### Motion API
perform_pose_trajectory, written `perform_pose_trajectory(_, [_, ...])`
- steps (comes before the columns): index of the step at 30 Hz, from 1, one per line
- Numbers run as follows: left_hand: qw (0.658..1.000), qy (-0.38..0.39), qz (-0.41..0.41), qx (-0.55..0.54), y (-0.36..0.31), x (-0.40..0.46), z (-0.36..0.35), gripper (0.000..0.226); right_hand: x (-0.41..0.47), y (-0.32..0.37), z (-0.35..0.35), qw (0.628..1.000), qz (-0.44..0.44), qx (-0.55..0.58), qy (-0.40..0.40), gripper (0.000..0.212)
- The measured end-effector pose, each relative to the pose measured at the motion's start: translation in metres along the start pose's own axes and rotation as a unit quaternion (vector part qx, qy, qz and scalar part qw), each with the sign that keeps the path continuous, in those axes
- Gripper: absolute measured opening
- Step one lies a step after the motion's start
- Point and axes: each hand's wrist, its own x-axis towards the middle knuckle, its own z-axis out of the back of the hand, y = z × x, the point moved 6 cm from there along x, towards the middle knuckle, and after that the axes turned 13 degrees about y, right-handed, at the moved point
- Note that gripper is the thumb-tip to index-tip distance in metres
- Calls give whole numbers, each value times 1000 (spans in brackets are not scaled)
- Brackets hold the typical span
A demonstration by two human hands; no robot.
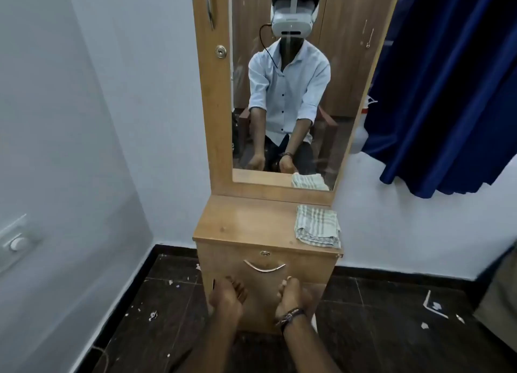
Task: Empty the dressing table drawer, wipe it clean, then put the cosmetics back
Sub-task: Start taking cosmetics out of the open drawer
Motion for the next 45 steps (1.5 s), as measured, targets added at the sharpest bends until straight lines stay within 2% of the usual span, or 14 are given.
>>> perform_pose_trajectory(4, [996, 57, 62, 3, 15, 25, -14, 18, 21, -24, -17, 990, -106, 12, 92, 19])
perform_pose_trajectory(6, [994, 85, 73, 12, 17, 32, -27, 24, 34, -28, -26, 985, -122, 9, 124, 18])
perform_pose_trajectory(9, [991, 98, 81, 30, 18, 38, -38, 20, 43, -27, -32, 982, -124, -10, 139, 18])
perform_pose_trajectory(16, [993, 94, 51, 46, 20, 41, -38, 21, 56, -33, -18, 989, -79, -69, 104, 7])
perform_pose_trajectory(23, [991, 85, 37, 97, 21, 30, -34, 27, 48, -32, -17, 983, -81, -94, 136, 18])
perform_pose_trajectory(29, [990, 80, 21, 111, 28, 2, -14, 19, 24, -41, 1, 980, -87, -114, 139, 9])
perform_pose_trajectory(32, [993, 74, 12, 89, 35, -13, -2, 18, 11, -40, 15, 980, -66, -143, 119, 7])
perform_pose_trajectory(36, [993, 110, 15, 30, 49, -34, 11, 27, -5, -46, 30, 976, -63, -167, 123, 10])
perform_pose_trajectory(39, [985, 160, 49, -43, 64, -47, 17, 13, -16, -52, 41, 974, -76, -168, 130, 9])
perform_pose_trajectory(43, [990, 137, 33, -21, 72, -43, 39, 7, -27, -54, 52, 970, -90, -173, 144, 6])
perform_pose_trajectory(45, [988, 142, 53, -1, 79, -40, 39, 16, -29, -58, 56, 971, -96, -166, 144, 7])
